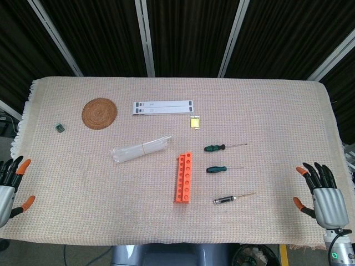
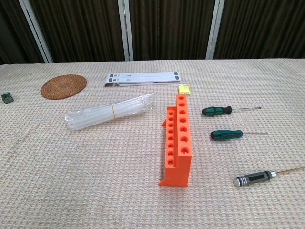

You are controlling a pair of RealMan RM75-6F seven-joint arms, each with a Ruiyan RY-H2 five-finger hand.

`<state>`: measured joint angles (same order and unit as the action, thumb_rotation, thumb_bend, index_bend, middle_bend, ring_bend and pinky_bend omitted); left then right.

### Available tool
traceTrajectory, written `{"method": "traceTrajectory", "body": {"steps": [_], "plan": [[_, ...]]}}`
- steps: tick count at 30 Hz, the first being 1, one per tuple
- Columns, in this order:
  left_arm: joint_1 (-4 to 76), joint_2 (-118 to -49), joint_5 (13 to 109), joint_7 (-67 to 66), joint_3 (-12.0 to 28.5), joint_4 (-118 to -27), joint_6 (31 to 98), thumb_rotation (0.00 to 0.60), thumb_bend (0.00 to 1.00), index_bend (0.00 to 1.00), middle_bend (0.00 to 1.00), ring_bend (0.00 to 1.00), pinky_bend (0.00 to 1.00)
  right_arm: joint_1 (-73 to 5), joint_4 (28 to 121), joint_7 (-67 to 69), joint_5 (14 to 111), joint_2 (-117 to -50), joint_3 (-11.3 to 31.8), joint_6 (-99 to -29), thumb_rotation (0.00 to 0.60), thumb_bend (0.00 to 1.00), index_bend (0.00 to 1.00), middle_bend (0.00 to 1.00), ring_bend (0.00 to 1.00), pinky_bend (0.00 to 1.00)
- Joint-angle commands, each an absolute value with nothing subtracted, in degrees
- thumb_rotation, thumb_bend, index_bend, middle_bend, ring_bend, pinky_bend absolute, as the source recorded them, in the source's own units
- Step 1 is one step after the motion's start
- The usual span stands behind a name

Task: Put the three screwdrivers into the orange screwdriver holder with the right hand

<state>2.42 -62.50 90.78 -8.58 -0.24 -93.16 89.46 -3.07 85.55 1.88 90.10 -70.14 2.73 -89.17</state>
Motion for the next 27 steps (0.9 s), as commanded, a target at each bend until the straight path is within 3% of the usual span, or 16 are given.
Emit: {"method": "traceTrajectory", "body": {"steps": [1, 6, 10, 27], "plan": [[2.36, -62.45, 90.53, -8.6, -0.14, -93.08, 89.44, 0.6, 0.23, 0.06, 0.0, 0.0, 0.0, -3.16, 85.44, 1.92, 90.17, -70.27, 2.66, -88.98, 0.6, 0.19, 0.26, 0.13, 0.0, 0.0], [2.41, -62.56, 90.69, -8.49, -0.1, -92.86, 89.4, 0.6, 0.23, 0.06, 0.0, 0.0, 0.0, -3.55, 85.63, 1.54, 90.69, -70.64, 2.56, -88.64, 0.6, 0.21, 0.37, 0.13, 0.0, 0.0], [2.6, -62.55, 90.44, -8.58, 0.03, -92.58, 88.97, 0.6, 0.23, 0.07, 0.0, 0.0, 0.0, -4.82, 86.84, -0.08, 91.47, -70.42, 2.56, -87.11, 0.6, 0.21, 0.39, 0.13, 0.0, 0.0], [4.13, -60.82, 89.91, -10.93, 0.77, -93.63, 86.84, 0.6, 0.23, 0.09, 0.0, 0.0, 0.0, -17.21, 100.11, -22.08, 82.98, -67.56, 4.07, -63.89, 0.6, 0.22, 0.38, 0.12, 0.0, 0.0]]}}
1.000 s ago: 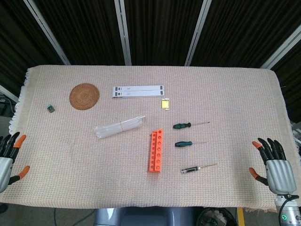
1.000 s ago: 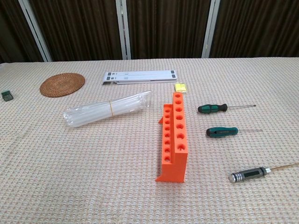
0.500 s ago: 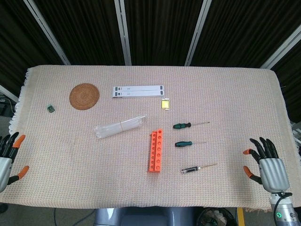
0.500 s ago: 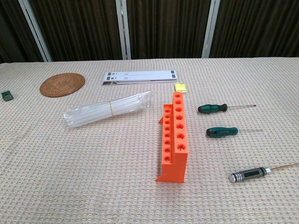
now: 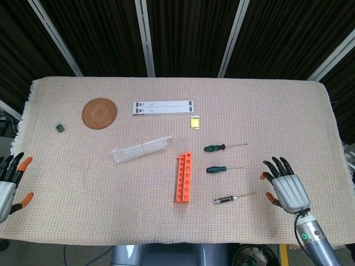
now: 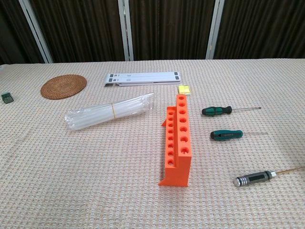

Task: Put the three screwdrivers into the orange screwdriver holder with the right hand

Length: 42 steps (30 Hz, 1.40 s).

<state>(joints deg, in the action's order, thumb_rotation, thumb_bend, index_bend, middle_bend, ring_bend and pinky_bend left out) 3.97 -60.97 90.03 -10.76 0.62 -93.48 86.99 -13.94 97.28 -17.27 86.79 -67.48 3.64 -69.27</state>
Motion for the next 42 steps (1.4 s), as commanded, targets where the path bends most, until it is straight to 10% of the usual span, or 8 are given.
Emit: {"method": "traceTrajectory", "body": {"steps": [1, 42], "plan": [[4.26, -60.74, 89.9, -11.08, 0.86, -93.71, 86.75, 0.6, 0.23, 0.09, 0.0, 0.0, 0.0, -17.82, 100.61, -23.29, 81.89, -67.76, 4.11, -62.69, 0.6, 0.22, 0.38, 0.12, 0.0, 0.0], [7.33, -59.32, 86.14, -12.88, 3.22, -95.76, 83.6, 0.6, 0.23, 0.11, 0.0, 0.0, 0.0, -24.89, 99.83, -50.37, 71.17, -85.0, -1.29, -60.16, 0.6, 0.23, 0.44, 0.1, 0.0, 0.0]]}}
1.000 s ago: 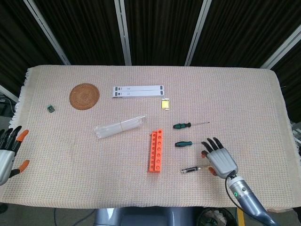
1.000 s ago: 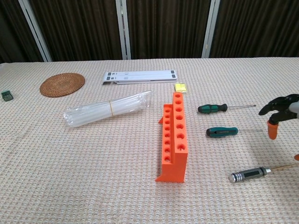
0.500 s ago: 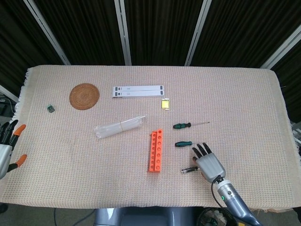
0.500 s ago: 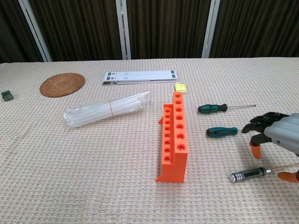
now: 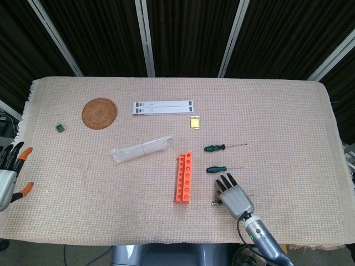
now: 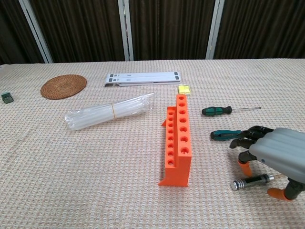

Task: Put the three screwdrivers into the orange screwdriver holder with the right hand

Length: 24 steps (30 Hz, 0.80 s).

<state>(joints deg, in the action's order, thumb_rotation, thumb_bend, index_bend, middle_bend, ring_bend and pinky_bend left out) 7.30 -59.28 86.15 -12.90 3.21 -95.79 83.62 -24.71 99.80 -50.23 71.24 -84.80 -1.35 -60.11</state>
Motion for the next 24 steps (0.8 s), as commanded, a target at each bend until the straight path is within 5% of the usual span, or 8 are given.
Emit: {"method": "traceTrajectory", "body": {"steps": [1, 24], "plan": [[7.37, -59.36, 86.06, -12.86, 3.23, -95.72, 83.56, 0.6, 0.23, 0.11, 0.0, 0.0, 0.0, -25.2, 99.88, -50.59, 70.98, -85.25, -1.15, -60.09, 0.6, 0.22, 0.44, 0.1, 0.0, 0.0], [7.78, -59.8, 84.65, -12.04, 3.11, -94.59, 82.48, 0.6, 0.24, 0.1, 0.0, 0.0, 0.0, -26.42, 99.74, -49.37, 68.65, -88.78, -1.24, -62.48, 0.6, 0.22, 0.46, 0.1, 0.0, 0.0]]}}
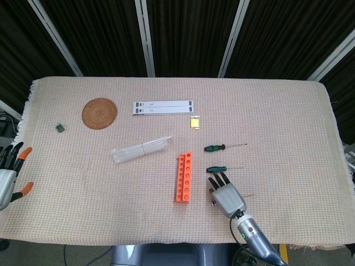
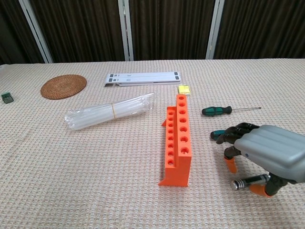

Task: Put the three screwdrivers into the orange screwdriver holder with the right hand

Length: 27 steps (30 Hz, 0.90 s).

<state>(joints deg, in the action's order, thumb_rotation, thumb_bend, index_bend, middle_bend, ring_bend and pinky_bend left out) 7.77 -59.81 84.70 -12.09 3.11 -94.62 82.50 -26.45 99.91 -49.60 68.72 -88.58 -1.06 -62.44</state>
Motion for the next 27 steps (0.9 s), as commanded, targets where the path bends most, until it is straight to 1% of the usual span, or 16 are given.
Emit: {"method": "traceTrajectory", "body": {"steps": [1, 14, 27], "plan": [[7.76, -59.78, 84.64, -11.95, 3.11, -94.59, 82.55, 0.6, 0.24, 0.1, 0.0, 0.0, 0.0, -26.44, 99.54, -49.17, 68.57, -88.92, -1.38, -62.44, 0.6, 0.22, 0.46, 0.1, 0.0, 0.0], [7.68, -59.52, 84.65, -12.11, 2.95, -94.97, 82.8, 0.6, 0.23, 0.1, 0.0, 0.0, 0.0, -26.91, 97.57, -47.51, 67.89, -90.07, -1.94, -62.13, 0.6, 0.24, 0.48, 0.1, 0.0, 0.0], [7.72, -59.62, 84.31, -11.96, 2.98, -94.82, 82.74, 0.6, 0.23, 0.1, 0.0, 0.0, 0.0, -27.47, 96.32, -45.36, 67.3, -90.78, -1.19, -62.14, 0.6, 0.33, 0.55, 0.14, 0.0, 0.0]]}}
